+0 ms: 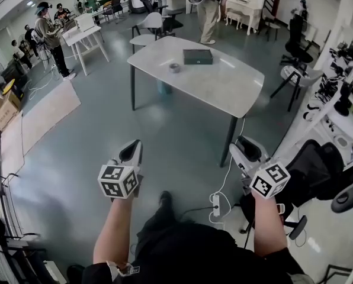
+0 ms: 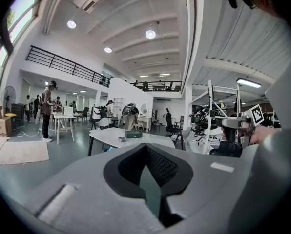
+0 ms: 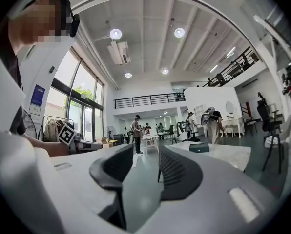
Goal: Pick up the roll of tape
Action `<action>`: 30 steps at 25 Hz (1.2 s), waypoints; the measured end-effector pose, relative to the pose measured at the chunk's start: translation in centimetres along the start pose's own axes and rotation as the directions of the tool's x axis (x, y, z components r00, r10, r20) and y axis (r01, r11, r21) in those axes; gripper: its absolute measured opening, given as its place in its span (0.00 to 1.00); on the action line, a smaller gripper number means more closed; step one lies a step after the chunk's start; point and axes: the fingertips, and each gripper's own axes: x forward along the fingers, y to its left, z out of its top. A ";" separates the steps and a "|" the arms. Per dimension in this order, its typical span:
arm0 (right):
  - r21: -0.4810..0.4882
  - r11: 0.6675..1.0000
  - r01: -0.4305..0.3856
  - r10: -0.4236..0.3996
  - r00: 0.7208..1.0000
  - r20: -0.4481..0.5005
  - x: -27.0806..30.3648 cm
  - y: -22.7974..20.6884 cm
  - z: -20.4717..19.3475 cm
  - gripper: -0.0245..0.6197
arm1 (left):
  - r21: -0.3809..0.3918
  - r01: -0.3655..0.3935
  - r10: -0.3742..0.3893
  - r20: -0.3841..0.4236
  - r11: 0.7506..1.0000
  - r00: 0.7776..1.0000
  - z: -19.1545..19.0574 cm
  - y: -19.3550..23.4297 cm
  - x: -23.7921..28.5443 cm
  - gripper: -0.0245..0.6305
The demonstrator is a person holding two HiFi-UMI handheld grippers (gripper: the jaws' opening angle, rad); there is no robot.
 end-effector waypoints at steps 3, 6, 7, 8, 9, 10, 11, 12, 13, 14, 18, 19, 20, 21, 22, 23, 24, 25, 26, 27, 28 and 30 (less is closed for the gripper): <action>0.004 1.000 -0.008 0.008 1.000 -0.012 1.8 -0.7 -0.3 0.36 | 0.007 0.010 -0.010 0.019 1.000 1.000 1.1 1.0 1.1 0.05; 0.012 1.000 -0.011 0.011 1.000 -0.020 4.0 -1.6 -0.6 0.41 | 0.014 0.018 -0.018 0.042 1.000 0.999 2.6 2.7 2.8 0.05; 0.008 1.000 -0.007 0.007 1.000 -0.025 4.7 -2.1 -0.6 0.42 | 0.016 0.022 -0.022 0.046 1.000 0.999 2.9 3.2 3.6 0.05; 0.005 1.000 0.000 0.000 1.000 -0.028 5.5 -2.7 -0.6 0.42 | 0.021 0.026 -0.027 0.047 0.999 0.999 3.2 3.8 4.6 0.05; 0.003 1.000 0.007 -0.007 1.000 -0.030 6.5 -3.4 -0.6 0.43 | 0.028 0.030 -0.032 0.048 0.999 0.998 3.4 4.4 5.7 0.05; 0.000 1.000 0.014 -0.014 0.999 -0.032 7.7 -4.0 -0.6 0.43 | 0.036 0.034 -0.035 0.049 0.999 0.998 3.7 5.3 6.8 0.05; -0.002 1.000 0.021 -0.021 0.999 -0.033 9.0 -4.7 -0.6 0.43 | 0.041 0.037 -0.039 0.050 0.999 0.998 4.0 6.2 7.9 0.05; 0.001 1.000 0.028 -0.028 0.999 -0.034 10.4 -5.4 -0.6 0.43 | 0.042 0.039 -0.042 0.052 0.998 0.998 4.4 7.3 9.1 0.05; 0.009 0.999 0.033 -0.033 0.999 -0.035 11.8 -6.0 -0.7 0.43 | 0.039 0.043 -0.045 0.052 0.998 0.998 4.8 8.4 10.4 0.05; 0.017 0.999 0.038 -0.037 0.999 -0.038 13.4 -6.7 -0.8 0.43 | 0.035 0.046 -0.048 0.052 0.998 0.997 5.2 9.6 11.8 0.05; 0.024 0.998 0.060 -0.058 0.996 -0.072 20.0 -8.5 -0.8 0.43 | 0.023 0.062 -0.063 0.045 0.998 0.997 6.7 15.1 16.8 0.05; 0.024 0.997 0.067 -0.065 0.995 -0.080 21.6 -8.8 -0.9 0.43 | 0.021 0.069 -0.070 0.043 0.997 0.997 7.0 16.5 17.9 0.05; 0.026 0.997 0.074 -0.072 0.994 -0.086 23.3 -9.1 -0.9 0.43 | 0.019 0.078 -0.078 0.042 0.997 0.996 7.2 17.8 18.9 0.05; 0.028 0.997 0.079 -0.076 0.993 -0.091 24.8 -9.5 -0.9 0.43 | 0.019 0.088 -0.089 0.040 0.996 0.995 7.4 18.9 20.0 0.05; 0.029 0.996 0.082 -0.079 0.992 -0.097 26.3 -9.9 -0.9 0.43 | 0.019 0.099 -0.100 0.040 0.995 0.994 7.7 19.8 21.1 0.05; 0.032 0.996 0.084 -0.080 0.991 -0.103 27.6 -10.3 -1.0 0.43 | 0.020 0.109 -0.110 0.040 0.994 0.993 7.9 20.7 22.1 0.05; 0.037 0.996 0.085 -0.081 0.991 -0.110 29.0 -10.5 -1.0 0.43 | 0.019 0.117 -0.117 0.039 0.993 0.992 8.1 21.6 22.9 0.05; 0.043 0.995 0.088 -0.082 0.990 -0.116 30.3 -10.5 -1.1 0.43 | 0.015 0.121 -0.122 0.037 0.992 0.992 8.2 22.7 23.6 0.05; 0.047 0.995 0.090 -0.083 0.989 -0.122 31.6 -10.4 -1.3 0.43 | 0.009 0.124 -0.124 0.036 0.992 0.992 8.2 23.9 24.2 0.05; 0.049 0.995 0.091 -0.084 0.988 -0.127 33.0 -10.2 -1.3 0.44 | 0.002 0.126 -0.126 0.036 0.992 0.991 8.3 25.3 24.7 0.05; 0.048 0.995 0.092 -0.085 0.988 -0.131 34.4 -9.9 -1.4 0.43 | -0.003 0.128 -0.127 0.037 0.992 0.991 8.4 26.6 25.2 0.05; 0.041 0.995 0.091 -0.085 0.988 -0.132 36.8 -9.6 -1.3 0.43 | -0.007 0.131 -0.131 0.037 0.991 0.991 8.5 28.8 26.0 0.05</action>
